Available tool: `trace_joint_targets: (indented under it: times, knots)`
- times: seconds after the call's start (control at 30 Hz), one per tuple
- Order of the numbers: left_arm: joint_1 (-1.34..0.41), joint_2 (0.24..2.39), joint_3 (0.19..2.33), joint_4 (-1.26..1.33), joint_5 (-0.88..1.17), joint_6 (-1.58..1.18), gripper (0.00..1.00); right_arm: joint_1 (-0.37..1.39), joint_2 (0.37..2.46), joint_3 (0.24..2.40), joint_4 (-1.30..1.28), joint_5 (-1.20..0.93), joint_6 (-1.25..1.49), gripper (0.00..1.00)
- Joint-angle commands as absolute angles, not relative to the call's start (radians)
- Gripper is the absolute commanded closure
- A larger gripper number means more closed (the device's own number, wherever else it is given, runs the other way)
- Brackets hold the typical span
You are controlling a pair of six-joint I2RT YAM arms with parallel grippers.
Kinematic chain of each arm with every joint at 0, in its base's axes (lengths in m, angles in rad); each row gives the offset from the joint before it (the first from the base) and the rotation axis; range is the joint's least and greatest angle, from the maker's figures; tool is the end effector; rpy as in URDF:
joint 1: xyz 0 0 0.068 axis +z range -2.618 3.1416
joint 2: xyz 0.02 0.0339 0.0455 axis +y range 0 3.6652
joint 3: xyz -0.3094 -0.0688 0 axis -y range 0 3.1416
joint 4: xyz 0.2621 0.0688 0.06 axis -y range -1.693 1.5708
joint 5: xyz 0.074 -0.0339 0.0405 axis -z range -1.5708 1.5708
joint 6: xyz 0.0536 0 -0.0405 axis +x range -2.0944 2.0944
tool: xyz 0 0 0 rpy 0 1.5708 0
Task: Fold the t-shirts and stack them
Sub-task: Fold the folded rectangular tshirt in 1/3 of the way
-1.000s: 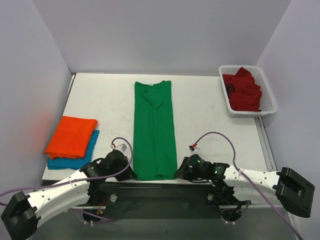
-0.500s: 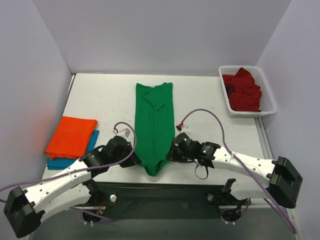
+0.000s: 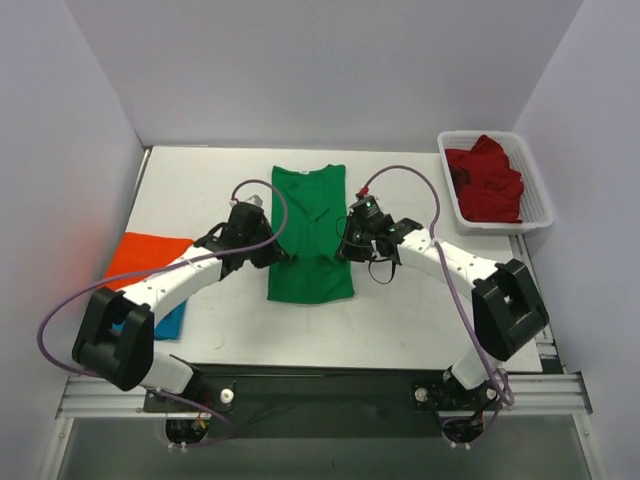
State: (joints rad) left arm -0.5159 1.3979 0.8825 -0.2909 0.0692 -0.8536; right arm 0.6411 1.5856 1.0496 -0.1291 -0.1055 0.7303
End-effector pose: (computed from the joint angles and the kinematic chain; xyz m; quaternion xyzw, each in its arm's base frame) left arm 0.2701 -0.1574 0.2493 -0.1431 0.9163 -0.2606 0.2684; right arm 0.3018 0.2322 0.2620 0.0170 0.8981 0.3134 0.3081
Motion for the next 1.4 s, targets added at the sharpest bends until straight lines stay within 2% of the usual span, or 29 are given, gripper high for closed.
trace_joint_targets:
  times: [0.0,0.43,1.03,1.1,1.13,1.17,1.2,1.3,1.37]
  knots:
    - [-0.46,1.475,1.009,-0.213,0.095,-0.81,1.0,0.568,1.653,1.163,-0.15,-0.17,0.681,1.0]
    - [-0.295,1.856,1.242,-0.137,0.245,-0.801,1.0,0.422,1.951,1.451,-0.137,-0.328,0.687,1.0]
    - [-0.226,1.957,1.316,-0.075,0.339,-0.819,1.0,0.336,2.048,1.531,-0.129,-0.411,0.695,0.98]
    - [-0.215,1.965,1.315,-0.058,0.357,-0.818,0.9,0.327,2.06,1.535,-0.127,-0.42,0.687,0.84]
    - [-0.209,1.97,1.313,-0.045,0.373,-0.818,0.78,0.322,2.062,1.546,-0.126,-0.426,0.683,0.78]
    - [-0.204,1.965,1.302,-0.041,0.374,-0.816,0.66,0.312,2.068,1.554,-0.129,-0.449,0.678,0.65]
    - [-0.19,1.956,1.293,-0.037,0.373,-0.818,0.49,0.305,2.071,1.562,-0.13,-0.468,0.664,0.62]
    - [-0.172,1.899,1.243,-0.014,0.364,-0.816,0.36,0.292,2.053,1.586,-0.155,-0.477,0.638,0.52]
    - [-0.17,1.846,1.221,0.017,0.348,-0.813,0.34,0.296,2.02,1.588,-0.189,-0.453,0.603,0.5]
